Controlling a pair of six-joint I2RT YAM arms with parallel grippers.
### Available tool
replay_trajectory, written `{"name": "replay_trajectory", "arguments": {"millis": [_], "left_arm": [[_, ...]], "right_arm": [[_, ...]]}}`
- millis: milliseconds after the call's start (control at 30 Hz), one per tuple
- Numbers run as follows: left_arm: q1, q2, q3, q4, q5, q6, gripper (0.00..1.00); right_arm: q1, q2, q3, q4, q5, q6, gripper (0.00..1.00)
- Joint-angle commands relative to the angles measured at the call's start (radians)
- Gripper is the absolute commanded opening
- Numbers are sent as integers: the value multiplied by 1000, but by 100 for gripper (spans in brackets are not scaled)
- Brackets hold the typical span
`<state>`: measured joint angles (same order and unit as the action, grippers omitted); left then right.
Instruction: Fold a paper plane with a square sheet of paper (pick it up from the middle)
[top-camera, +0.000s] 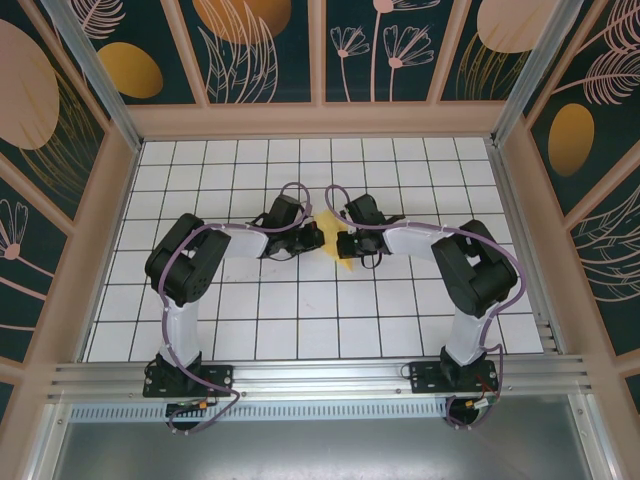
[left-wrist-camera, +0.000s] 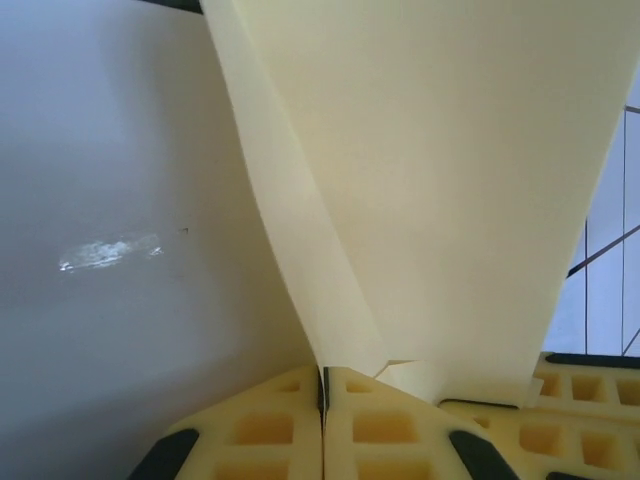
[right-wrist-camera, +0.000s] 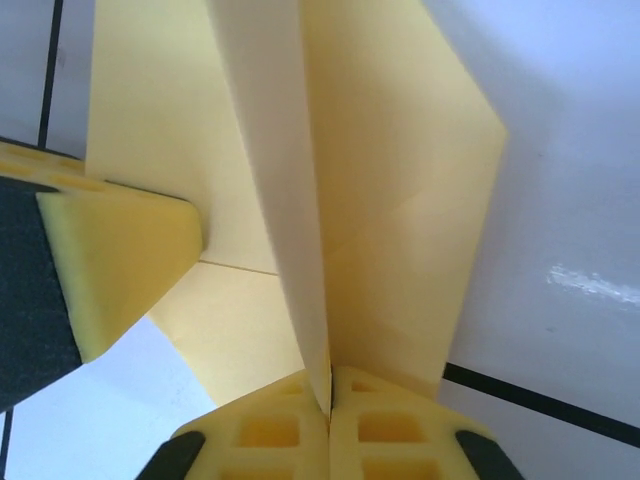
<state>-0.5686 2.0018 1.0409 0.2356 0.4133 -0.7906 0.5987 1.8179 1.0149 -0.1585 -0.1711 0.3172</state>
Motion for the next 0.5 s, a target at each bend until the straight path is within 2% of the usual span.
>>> {"name": "replay_trajectory", "arguments": {"millis": [0,200,467], "left_arm": [[8,-53,23,-64,-9,-6,19],[77,-215,-5,-166,-138,-3,38],[131,-380,-104,-262,-380,-24,58]], "right_arm": [[7,0,33,-33,59,3,0],[4,-25,79,-44,125,13,0],[-42,106,261,-82,204,78,0]]}}
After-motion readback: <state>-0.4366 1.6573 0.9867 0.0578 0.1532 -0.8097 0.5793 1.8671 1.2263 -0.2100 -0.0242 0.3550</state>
